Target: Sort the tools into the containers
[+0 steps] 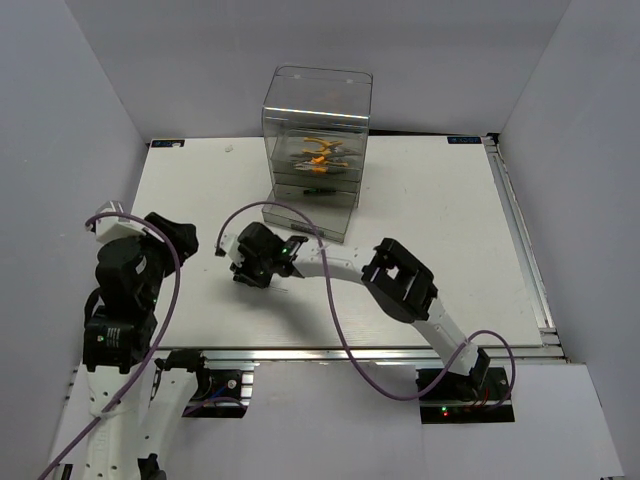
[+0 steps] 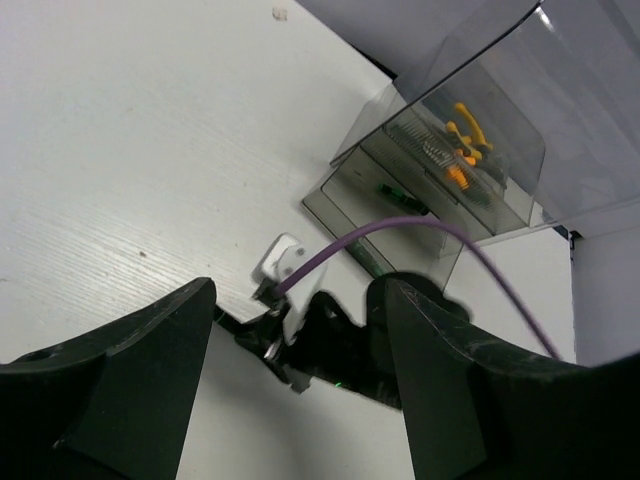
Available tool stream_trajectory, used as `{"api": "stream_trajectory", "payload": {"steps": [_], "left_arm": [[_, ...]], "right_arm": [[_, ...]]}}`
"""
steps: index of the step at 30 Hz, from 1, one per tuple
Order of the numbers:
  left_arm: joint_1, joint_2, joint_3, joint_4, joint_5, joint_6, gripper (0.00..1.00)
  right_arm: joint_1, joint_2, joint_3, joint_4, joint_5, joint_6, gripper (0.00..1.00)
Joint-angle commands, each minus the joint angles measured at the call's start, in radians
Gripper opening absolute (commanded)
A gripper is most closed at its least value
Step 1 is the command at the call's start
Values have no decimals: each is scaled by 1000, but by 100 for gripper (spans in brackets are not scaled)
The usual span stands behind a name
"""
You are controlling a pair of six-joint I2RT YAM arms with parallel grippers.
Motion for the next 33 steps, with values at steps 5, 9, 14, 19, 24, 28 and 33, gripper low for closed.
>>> {"api": "stream_trajectory", "payload": {"steps": [5,9,14,19,24,28,33], "left_arm": [[-4,34,-120,184,85,-85,79],[-4,80,-153,285,118,-93,79],[-2,146,-205,371,176,-111,79],[-4,193,-261,451,253,-160,79],[-2,219,-301,488,303,-196,79],[-2,216,-333,492,325,-229,79],[-4,201,-384,509,352,-277,79]], "right_arm": [[-145,-212,65,-193,-367,-393,0],[-214,-287,64,-229,-337,-437,0],[-300,-315,38,-186,-194,-438,0],[-363,-247,68,-144,-94,-469,0],[-414,-137,157,-123,-60,-473,5],[-432,-73,205,-115,-57,-498,13],[-441,-34,206,-100,-67,-521,31]]}}
